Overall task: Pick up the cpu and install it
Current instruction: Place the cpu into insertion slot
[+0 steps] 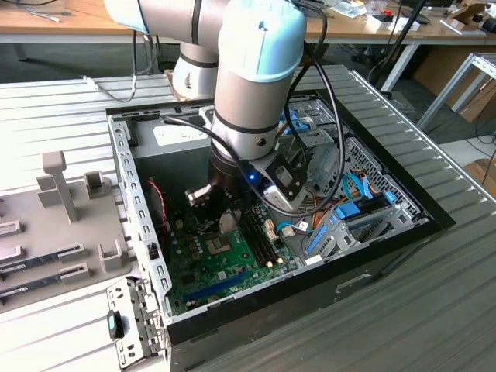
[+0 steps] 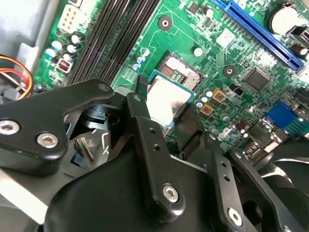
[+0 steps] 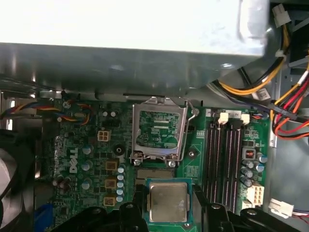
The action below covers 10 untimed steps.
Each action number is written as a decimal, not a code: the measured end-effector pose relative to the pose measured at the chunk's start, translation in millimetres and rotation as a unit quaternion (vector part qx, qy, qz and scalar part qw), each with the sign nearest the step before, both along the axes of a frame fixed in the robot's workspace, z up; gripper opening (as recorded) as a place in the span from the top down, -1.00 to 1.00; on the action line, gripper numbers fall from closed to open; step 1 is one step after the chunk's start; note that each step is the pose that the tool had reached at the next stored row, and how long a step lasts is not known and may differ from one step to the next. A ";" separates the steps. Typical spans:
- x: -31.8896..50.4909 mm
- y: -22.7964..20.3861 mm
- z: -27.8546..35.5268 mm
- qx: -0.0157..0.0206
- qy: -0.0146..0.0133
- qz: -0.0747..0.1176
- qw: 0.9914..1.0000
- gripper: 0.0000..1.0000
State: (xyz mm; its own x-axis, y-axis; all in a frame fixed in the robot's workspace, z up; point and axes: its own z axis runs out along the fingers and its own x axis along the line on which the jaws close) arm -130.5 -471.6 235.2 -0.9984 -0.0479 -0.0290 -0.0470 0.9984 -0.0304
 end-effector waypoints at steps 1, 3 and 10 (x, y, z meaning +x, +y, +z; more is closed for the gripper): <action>-0.7 0.0 -4.4 0.000 0.000 -0.004 1.000 0.05; -0.9 0.0 -11.3 0.000 0.000 -0.023 1.000 0.05; -9.4 -10.9 -37.6 -0.007 0.000 -0.024 1.000 0.05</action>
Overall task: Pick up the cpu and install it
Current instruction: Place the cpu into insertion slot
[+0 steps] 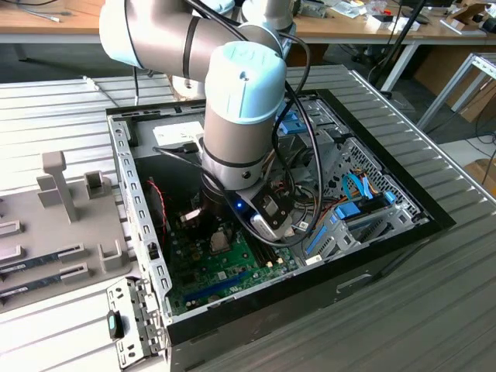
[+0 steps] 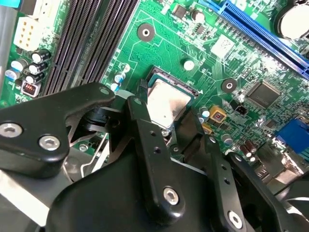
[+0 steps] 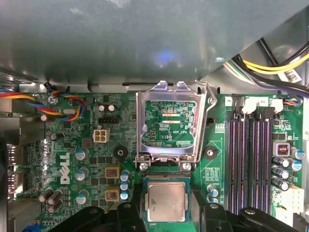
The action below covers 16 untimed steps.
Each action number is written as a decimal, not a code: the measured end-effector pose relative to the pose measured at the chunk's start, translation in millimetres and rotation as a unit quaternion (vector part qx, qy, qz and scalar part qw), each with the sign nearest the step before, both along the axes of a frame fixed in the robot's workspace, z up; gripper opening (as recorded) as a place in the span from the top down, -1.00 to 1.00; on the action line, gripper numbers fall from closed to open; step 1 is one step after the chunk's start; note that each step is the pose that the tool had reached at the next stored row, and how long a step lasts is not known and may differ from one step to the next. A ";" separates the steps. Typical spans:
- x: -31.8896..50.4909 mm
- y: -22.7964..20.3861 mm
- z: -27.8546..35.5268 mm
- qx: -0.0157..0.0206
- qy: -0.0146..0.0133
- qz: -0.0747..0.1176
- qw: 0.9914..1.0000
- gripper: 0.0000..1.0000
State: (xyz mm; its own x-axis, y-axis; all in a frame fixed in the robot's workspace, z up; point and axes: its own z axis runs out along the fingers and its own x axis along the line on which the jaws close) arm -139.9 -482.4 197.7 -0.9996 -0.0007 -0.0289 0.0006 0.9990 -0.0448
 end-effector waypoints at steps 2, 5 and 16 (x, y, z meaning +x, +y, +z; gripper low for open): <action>0.0 0.0 0.0 0.000 0.000 0.000 1.000 0.05; 0.0 0.0 0.0 0.000 0.000 0.000 1.000 0.05; 0.0 0.0 -0.4 0.000 0.000 0.000 1.000 -0.19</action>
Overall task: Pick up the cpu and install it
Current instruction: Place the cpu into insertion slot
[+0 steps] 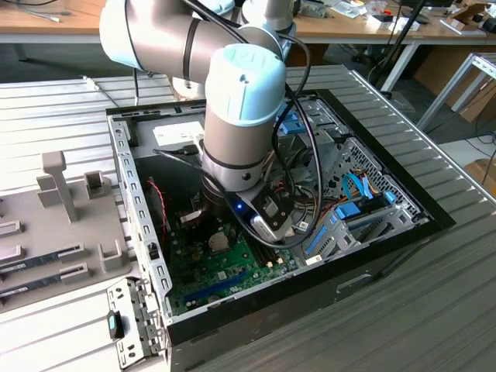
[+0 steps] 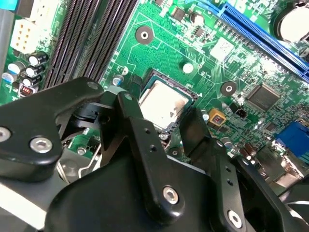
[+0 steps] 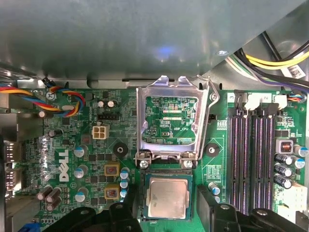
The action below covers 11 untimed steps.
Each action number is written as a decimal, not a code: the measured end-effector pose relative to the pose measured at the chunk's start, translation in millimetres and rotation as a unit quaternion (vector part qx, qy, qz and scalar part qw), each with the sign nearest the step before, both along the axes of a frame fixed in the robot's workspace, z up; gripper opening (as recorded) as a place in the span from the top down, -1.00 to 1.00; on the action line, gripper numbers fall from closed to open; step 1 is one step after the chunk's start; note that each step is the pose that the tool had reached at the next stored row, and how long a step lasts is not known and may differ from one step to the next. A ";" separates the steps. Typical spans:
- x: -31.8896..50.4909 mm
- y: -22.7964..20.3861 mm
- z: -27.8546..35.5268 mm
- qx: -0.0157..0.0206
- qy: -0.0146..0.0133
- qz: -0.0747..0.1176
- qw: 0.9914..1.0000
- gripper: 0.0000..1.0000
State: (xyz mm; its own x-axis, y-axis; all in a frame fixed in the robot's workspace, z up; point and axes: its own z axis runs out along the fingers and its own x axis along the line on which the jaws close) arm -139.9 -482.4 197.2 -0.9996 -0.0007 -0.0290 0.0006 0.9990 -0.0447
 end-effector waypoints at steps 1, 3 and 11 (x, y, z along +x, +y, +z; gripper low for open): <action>0.0 0.0 0.3 0.000 0.000 0.000 1.000 -0.19; 0.0 0.0 4.6 0.000 0.000 0.000 1.000 -0.19; 0.6 1.0 11.1 0.002 0.000 0.001 1.000 0.11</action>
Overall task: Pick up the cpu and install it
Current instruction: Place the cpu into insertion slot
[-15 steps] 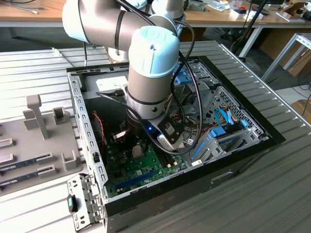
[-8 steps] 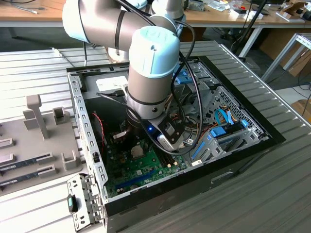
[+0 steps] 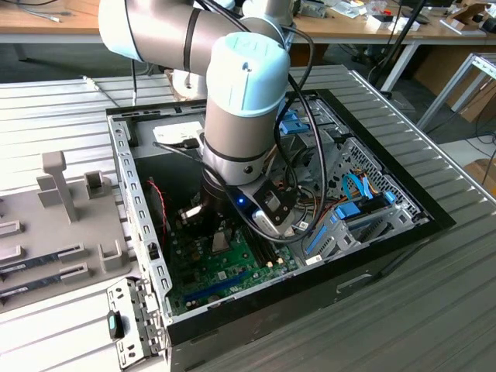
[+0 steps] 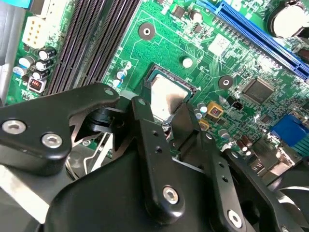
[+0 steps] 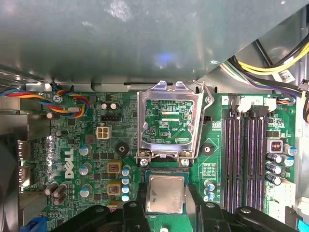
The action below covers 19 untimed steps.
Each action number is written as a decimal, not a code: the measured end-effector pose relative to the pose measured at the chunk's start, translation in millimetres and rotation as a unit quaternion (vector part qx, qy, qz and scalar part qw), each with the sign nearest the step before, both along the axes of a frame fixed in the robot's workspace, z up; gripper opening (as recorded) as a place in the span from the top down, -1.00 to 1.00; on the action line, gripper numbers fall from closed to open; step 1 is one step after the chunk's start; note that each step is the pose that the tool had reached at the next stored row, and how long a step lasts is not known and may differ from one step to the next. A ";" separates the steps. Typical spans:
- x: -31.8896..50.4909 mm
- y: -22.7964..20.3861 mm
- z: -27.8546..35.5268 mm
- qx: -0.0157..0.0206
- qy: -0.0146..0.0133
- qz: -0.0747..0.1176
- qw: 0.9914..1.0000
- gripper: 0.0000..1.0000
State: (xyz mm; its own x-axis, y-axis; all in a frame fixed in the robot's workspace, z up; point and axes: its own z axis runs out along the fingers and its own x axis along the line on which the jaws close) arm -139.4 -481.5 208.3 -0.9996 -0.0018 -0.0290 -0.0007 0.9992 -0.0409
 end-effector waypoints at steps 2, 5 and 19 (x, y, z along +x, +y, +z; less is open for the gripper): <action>0.5 0.0 -0.3 0.000 0.000 -0.005 1.000 0.11; 0.8 0.0 -1.3 0.000 0.001 -0.015 1.000 0.11; 0.0 2.9 -10.6 0.002 0.001 -0.015 1.000 0.15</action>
State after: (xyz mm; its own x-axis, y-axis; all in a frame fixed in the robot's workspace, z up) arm -139.4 -478.6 197.7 -0.9993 0.0275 -0.0269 0.0284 0.9989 -0.0360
